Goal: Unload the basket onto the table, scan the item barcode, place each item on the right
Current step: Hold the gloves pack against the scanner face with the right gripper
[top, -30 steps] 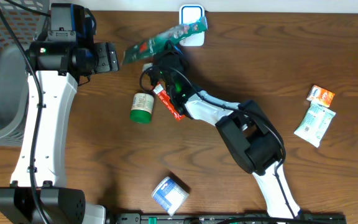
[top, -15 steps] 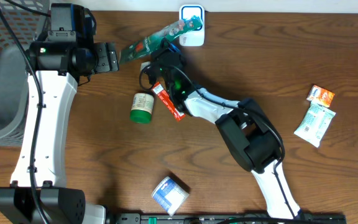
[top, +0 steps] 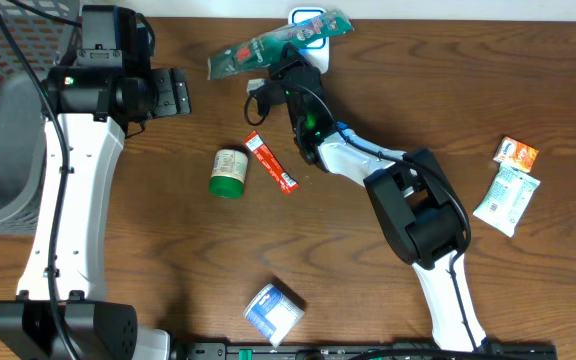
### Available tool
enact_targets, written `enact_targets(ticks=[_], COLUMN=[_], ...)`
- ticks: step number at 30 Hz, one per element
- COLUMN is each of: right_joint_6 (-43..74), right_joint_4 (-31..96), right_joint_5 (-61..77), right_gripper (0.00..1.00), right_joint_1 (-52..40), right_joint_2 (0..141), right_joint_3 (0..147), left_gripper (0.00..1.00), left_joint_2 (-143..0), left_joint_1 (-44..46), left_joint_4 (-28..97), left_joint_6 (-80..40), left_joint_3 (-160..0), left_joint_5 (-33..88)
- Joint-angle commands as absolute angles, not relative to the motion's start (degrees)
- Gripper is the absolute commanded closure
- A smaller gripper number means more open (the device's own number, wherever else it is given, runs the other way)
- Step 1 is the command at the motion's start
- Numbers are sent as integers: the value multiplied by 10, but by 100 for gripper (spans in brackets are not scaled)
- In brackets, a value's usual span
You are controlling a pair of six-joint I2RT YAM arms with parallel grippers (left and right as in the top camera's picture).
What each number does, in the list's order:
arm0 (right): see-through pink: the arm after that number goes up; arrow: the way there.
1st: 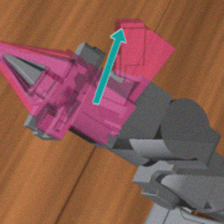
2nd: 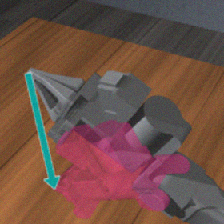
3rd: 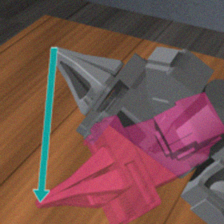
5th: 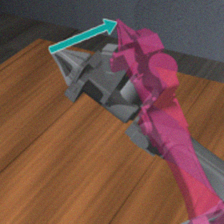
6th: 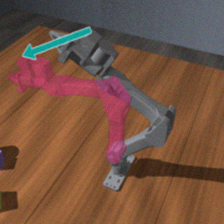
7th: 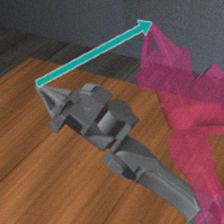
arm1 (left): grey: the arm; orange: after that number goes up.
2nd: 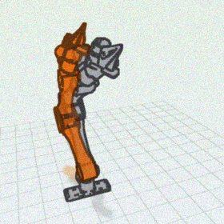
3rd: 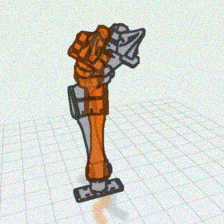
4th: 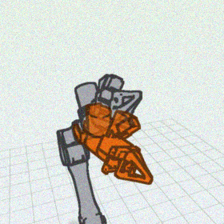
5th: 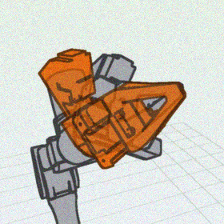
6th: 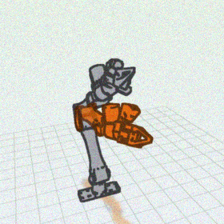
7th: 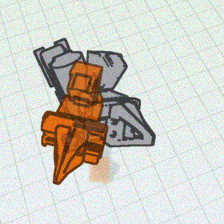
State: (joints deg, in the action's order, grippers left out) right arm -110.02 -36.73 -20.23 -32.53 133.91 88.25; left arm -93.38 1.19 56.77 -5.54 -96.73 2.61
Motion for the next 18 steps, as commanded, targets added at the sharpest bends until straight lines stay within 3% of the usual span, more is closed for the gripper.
enact_targets(ticks=[1,18], right_joint_6=[-1032,-995], right_joint_4=[-372,-384], right_joint_5=[-175,-158], right_gripper=[99,99], right_joint_1=[-329,-330], right_joint_2=[1342,1366], right_joint_3=[892,892], left_gripper=[12,12], left_joint_2=[-941,-941], left_joint_1=[10,10], left_joint_4=[569,569], left_joint_6=[-52,-52], left_joint_3=[-966,-966], left_joint_5=[19,19])
